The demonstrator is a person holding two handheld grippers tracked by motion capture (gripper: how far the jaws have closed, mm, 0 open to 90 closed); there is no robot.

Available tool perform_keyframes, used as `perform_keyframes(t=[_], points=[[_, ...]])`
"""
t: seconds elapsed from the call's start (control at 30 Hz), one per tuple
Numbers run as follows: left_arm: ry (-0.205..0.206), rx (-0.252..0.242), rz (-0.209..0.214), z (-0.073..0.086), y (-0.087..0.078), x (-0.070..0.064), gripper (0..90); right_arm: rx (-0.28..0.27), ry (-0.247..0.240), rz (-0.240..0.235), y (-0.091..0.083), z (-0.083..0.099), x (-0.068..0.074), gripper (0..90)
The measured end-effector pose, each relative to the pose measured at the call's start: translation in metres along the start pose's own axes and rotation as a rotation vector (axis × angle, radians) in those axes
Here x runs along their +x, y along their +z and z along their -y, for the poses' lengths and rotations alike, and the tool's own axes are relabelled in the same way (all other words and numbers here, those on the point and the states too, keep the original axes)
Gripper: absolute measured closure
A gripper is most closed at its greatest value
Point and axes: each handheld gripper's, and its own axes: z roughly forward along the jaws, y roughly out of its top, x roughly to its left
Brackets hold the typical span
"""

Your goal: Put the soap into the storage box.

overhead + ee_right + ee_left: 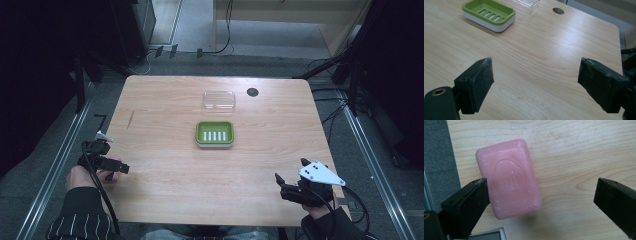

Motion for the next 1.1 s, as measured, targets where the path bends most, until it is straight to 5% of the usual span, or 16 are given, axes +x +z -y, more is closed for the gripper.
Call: perform_keyframes(t=[0.5,1.1], points=[[-0.058,0.028,-0.034,-0.009,0.02,0.013,0.4,0.0,0.002,0.001,0.0,0.0,0.0,13.5],[-0.071,0.063,-0.065,-0.014,0.034,0.018,3.2,0.0,0.005,0.002,-0.001,0.001,-0.001,13.5]])
